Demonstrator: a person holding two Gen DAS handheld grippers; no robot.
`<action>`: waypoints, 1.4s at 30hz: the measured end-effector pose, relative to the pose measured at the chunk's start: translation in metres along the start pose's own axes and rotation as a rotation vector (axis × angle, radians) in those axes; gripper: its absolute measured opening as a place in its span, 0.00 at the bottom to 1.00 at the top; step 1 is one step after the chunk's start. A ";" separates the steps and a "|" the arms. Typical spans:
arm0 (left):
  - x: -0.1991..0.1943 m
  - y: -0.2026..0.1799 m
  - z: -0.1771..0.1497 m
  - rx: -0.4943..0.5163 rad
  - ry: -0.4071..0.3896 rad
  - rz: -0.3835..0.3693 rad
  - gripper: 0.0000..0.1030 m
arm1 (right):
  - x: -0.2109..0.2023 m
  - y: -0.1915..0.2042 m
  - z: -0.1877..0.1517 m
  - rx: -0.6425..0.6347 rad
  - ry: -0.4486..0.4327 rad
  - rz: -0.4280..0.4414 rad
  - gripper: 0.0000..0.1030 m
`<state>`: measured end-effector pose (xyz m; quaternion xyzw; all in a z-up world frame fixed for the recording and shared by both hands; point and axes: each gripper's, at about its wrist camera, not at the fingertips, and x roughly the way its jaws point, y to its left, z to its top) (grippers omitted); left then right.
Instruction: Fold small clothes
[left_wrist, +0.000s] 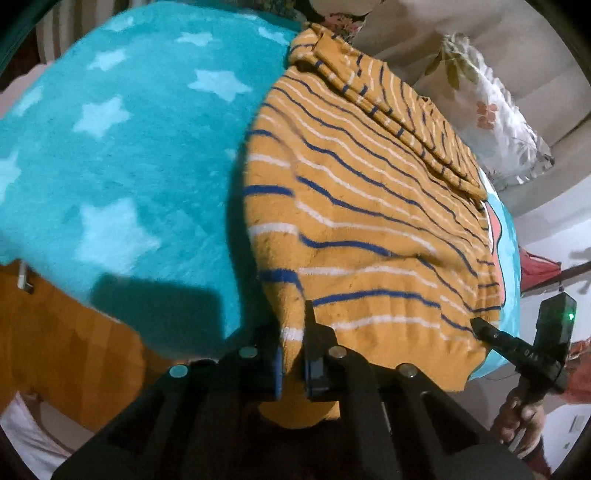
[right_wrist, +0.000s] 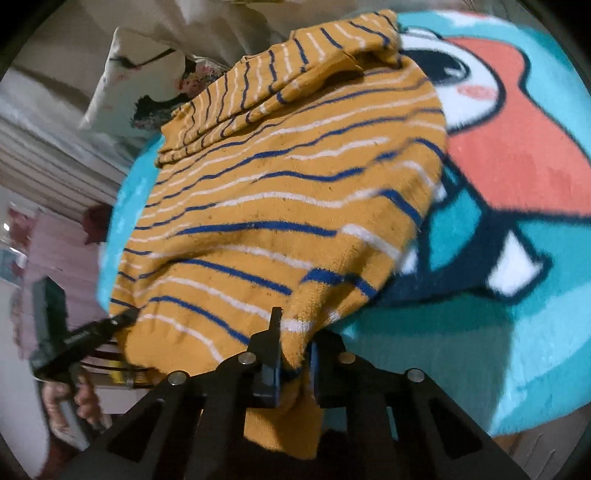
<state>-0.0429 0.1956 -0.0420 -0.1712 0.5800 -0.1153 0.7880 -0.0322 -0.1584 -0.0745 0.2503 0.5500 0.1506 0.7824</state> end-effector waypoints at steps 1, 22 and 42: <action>-0.009 0.001 -0.004 -0.007 -0.006 -0.010 0.07 | -0.005 -0.005 -0.003 0.010 0.016 0.023 0.12; -0.032 -0.010 0.015 -0.093 -0.049 -0.079 0.07 | -0.052 -0.027 -0.008 0.031 0.074 0.171 0.11; 0.048 -0.056 0.240 -0.004 -0.054 -0.086 0.08 | -0.008 -0.018 0.182 0.180 -0.046 0.171 0.14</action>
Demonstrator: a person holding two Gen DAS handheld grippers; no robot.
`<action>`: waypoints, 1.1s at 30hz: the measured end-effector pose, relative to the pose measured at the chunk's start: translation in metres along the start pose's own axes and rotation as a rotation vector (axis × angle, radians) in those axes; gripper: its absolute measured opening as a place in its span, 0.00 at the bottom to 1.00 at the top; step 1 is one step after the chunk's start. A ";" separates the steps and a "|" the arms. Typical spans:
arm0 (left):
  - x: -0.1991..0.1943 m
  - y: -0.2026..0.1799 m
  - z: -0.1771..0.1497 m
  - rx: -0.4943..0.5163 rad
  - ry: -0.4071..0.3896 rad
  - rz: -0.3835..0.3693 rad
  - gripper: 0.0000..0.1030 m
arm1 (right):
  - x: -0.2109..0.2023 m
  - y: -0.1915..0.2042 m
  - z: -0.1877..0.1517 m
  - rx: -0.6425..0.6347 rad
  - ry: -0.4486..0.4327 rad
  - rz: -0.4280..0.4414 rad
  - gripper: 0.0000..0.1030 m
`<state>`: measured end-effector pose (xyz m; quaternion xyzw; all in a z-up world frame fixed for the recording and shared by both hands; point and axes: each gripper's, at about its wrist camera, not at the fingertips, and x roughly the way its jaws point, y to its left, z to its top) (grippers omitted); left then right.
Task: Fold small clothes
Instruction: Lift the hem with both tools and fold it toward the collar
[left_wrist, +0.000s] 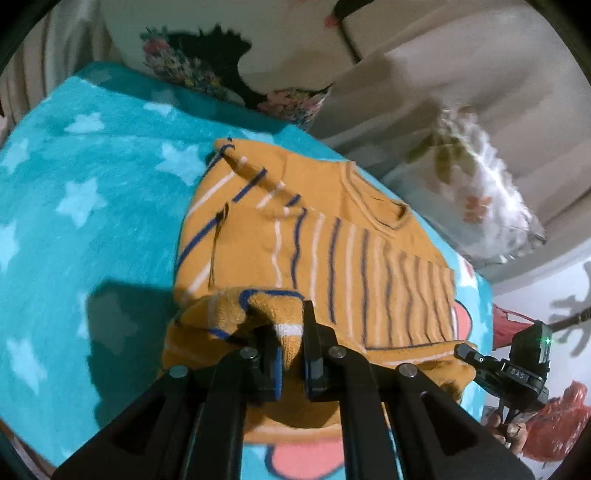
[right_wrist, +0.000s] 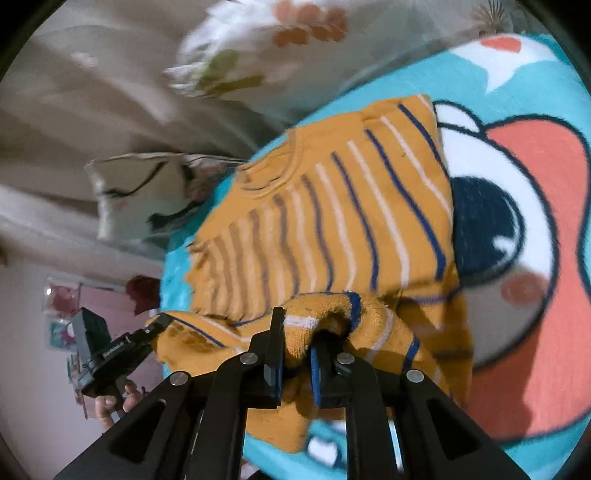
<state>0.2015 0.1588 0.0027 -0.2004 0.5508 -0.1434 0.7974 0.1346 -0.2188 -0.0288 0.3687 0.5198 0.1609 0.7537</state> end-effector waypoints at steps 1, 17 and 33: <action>0.009 0.004 0.007 -0.016 0.017 -0.006 0.08 | 0.009 -0.004 0.006 0.020 0.008 -0.007 0.14; 0.035 0.048 0.074 -0.306 -0.010 -0.283 0.51 | 0.030 -0.053 0.080 0.368 -0.122 0.203 0.70; 0.066 -0.003 0.071 0.108 0.035 0.089 0.54 | 0.083 0.062 0.072 -0.382 0.002 -0.534 0.14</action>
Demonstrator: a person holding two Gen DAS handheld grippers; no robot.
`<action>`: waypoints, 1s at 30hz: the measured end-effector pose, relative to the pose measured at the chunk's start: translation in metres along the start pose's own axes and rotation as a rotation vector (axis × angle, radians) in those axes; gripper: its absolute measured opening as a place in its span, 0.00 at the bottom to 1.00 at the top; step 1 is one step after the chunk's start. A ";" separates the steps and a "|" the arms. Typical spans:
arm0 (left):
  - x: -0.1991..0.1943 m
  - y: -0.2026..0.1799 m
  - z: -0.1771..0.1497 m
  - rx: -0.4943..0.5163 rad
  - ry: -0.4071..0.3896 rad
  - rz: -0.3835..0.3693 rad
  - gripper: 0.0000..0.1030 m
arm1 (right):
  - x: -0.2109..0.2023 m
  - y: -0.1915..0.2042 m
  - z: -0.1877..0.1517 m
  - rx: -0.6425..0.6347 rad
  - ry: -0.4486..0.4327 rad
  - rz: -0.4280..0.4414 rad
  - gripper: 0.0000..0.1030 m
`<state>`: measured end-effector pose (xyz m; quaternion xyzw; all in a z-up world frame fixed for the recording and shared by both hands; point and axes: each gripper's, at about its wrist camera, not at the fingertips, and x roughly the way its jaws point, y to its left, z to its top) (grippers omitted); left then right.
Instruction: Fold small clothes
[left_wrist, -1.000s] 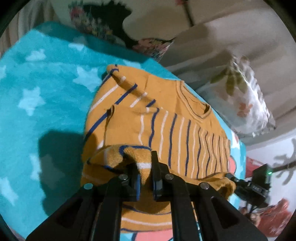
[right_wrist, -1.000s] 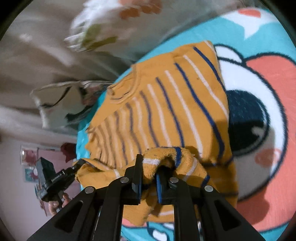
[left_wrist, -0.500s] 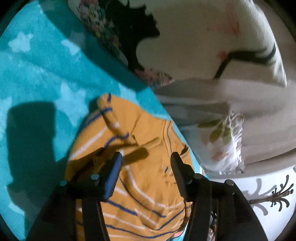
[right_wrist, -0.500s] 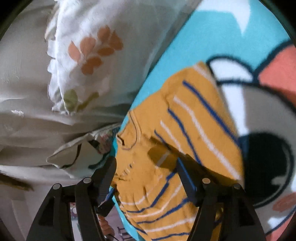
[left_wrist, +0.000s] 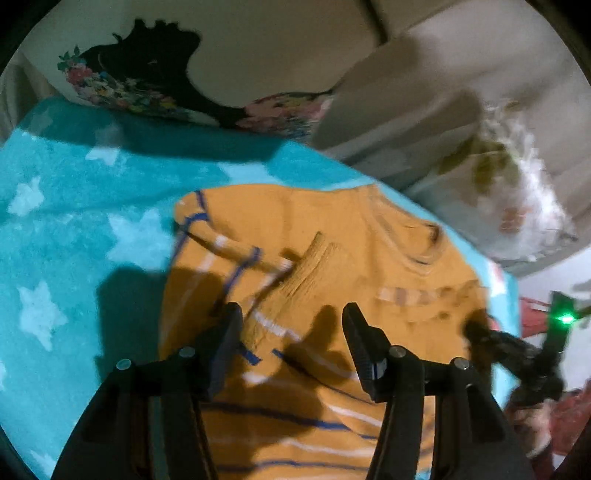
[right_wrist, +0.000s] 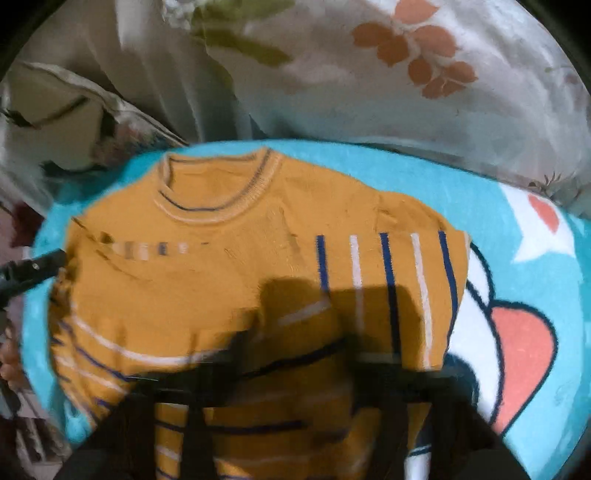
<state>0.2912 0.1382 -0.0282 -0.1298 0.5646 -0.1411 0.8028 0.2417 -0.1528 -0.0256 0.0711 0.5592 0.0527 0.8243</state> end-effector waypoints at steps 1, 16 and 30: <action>0.006 0.006 0.004 -0.022 0.012 0.025 0.54 | 0.000 -0.014 -0.002 0.033 -0.012 0.005 0.14; 0.001 0.033 0.009 -0.117 0.050 -0.092 0.54 | -0.038 -0.105 -0.017 0.404 -0.065 0.152 0.51; -0.042 0.043 -0.060 0.089 0.048 -0.015 0.57 | -0.063 -0.088 -0.146 0.417 0.016 -0.074 0.55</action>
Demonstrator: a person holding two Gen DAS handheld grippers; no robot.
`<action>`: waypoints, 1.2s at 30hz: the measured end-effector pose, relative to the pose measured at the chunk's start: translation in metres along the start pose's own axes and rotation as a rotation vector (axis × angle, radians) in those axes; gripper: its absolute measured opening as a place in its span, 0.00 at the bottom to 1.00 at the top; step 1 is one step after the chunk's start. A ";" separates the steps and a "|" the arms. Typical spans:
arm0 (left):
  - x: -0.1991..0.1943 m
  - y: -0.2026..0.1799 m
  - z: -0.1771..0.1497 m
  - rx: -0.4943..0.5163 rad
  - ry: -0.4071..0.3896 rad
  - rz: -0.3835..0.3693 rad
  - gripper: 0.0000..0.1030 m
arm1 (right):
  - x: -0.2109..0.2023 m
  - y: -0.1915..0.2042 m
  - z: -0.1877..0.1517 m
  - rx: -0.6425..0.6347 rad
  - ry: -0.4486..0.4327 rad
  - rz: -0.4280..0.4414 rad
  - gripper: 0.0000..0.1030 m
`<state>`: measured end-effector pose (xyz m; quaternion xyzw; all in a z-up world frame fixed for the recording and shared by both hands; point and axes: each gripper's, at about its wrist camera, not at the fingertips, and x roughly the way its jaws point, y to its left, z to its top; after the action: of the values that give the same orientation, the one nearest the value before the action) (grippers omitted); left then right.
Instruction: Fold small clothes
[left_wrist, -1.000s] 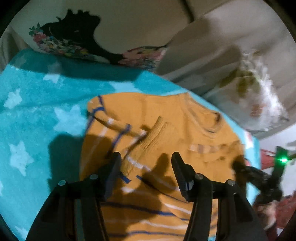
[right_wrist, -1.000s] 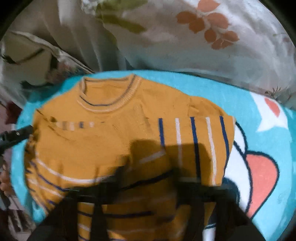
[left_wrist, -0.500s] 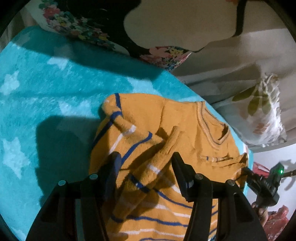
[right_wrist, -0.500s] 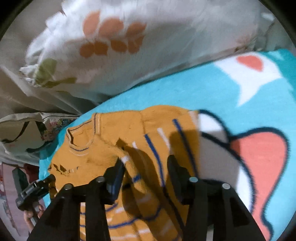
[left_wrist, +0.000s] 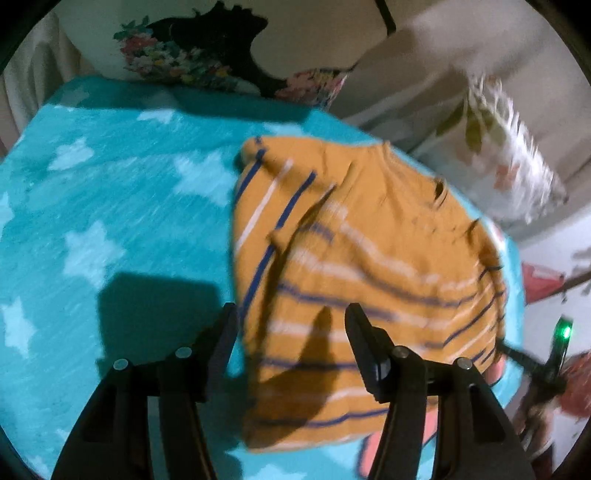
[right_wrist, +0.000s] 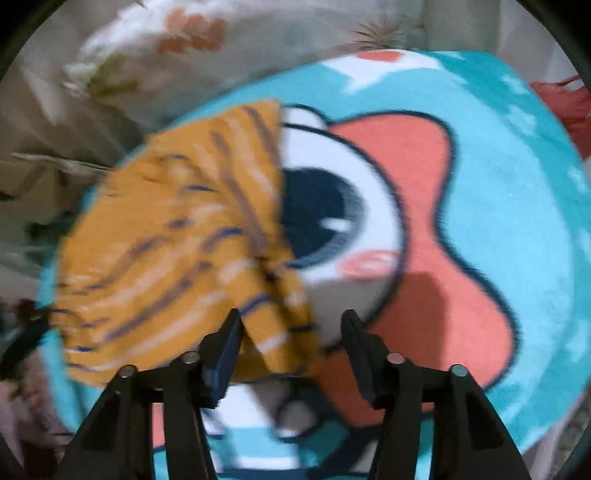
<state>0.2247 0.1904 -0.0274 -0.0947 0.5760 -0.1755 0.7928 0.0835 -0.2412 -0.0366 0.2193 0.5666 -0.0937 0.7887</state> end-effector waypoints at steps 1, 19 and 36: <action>0.002 0.003 -0.005 0.014 0.006 0.014 0.57 | 0.003 -0.006 0.001 0.011 -0.007 -0.058 0.55; -0.010 0.038 -0.034 -0.022 -0.019 0.048 0.61 | 0.027 0.123 0.082 -0.166 -0.053 0.099 0.55; -0.037 0.064 -0.056 -0.146 -0.051 0.017 0.62 | 0.006 0.196 0.104 -0.313 -0.108 -0.010 0.63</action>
<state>0.1726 0.2665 -0.0356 -0.1519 0.5678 -0.1237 0.7995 0.2518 -0.1139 0.0320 0.0855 0.5319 -0.0198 0.8422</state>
